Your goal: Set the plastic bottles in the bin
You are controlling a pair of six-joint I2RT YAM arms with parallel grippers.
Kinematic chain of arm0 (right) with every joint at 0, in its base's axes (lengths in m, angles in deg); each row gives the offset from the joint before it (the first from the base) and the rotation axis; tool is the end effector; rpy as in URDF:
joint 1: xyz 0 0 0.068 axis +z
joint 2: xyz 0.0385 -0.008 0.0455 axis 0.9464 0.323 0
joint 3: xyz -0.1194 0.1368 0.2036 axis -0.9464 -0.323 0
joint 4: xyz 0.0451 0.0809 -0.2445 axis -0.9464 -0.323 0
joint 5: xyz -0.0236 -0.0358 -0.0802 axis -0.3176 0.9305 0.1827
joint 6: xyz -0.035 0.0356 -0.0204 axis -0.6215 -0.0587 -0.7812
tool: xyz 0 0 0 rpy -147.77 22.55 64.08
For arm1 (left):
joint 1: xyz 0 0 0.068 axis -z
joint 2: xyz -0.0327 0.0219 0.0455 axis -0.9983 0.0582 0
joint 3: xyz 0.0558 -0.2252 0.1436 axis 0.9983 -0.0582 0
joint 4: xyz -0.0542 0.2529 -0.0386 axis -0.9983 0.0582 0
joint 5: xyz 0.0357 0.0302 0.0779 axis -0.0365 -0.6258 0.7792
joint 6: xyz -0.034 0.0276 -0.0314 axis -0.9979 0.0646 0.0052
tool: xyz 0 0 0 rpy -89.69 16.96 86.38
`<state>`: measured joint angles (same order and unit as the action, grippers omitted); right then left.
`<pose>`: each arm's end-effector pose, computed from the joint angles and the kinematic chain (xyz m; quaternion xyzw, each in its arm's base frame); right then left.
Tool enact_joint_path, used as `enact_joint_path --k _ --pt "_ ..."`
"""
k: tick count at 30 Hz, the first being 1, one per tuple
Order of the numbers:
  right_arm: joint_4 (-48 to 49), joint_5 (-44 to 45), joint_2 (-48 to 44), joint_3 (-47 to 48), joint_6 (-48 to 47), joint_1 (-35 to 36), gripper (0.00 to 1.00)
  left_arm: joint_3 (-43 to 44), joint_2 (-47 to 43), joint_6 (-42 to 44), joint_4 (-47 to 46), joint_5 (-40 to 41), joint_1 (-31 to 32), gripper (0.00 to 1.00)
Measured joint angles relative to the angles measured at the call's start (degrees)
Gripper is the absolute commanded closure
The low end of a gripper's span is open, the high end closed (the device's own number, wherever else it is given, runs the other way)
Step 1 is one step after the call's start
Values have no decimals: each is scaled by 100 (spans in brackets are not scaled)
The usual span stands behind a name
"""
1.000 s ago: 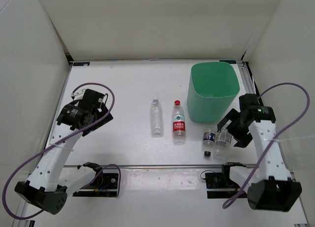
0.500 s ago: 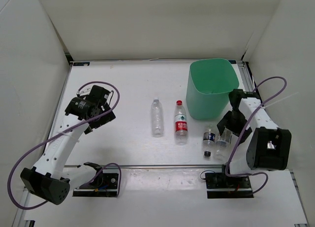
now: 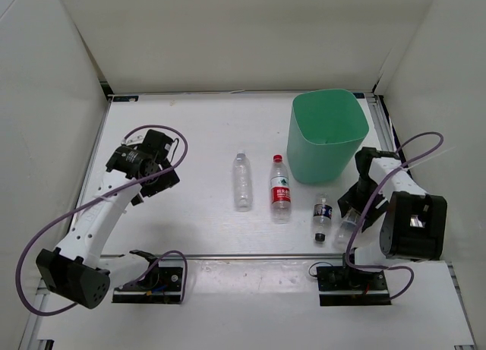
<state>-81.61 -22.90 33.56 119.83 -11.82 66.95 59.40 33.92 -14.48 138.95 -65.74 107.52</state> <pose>0.2201 -0.0252 0.1903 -0.3916 -0.9101 0.1356 0.0060 0.1790 -0.0528 0.3261 -0.2601 0.9347 0.0932 0.2238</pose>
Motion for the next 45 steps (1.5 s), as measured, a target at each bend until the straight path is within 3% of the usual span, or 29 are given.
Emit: enact_joint_path --k 3,10,14,19,24,29,32,38,39,41,42,45 --pt "-37 -28 -87 -59 83 -66 33 0 74 -7 0 11 0 0" --pt "-450 -251 -1012 109 323 -72 60 0 278 -46 0 66 0 0" --pt "-940 -385 -1685 621 496 -72 69 7 332 -57 2 70 0 0" --pt "-1207 -726 -2341 2787 579 -72 73 44 452 -68 0 70 0 0" --pt "-675 -1054 -2588 4470 385 -72 74 68 695 -76 0 66 0 0" --pt "26 -1165 -1679 5886 109 31 75 131 866 -85 0 61 0 0" --pt "518 -1110 -763 6245 -144 177 65 210 1008 -39 11 24 0 0" --pt "846 -1132 529 6048 -494 387 47 306 1150 76 -2 -46 0 0" --pt "872 -1150 584 5952 -533 426 33 319 1147 90 0 -50 0 0" --pt "863 -1187 588 5757 -610 507 19 337 1147 120 -4 -72 0 0" --pt "863 -1202 546 5692 -638 531 0 337 1147 138 -2 -92 0 0" --pt "831 -1180 264 5545 -680 605 0 337 1145 195 -2 -190 0 0"
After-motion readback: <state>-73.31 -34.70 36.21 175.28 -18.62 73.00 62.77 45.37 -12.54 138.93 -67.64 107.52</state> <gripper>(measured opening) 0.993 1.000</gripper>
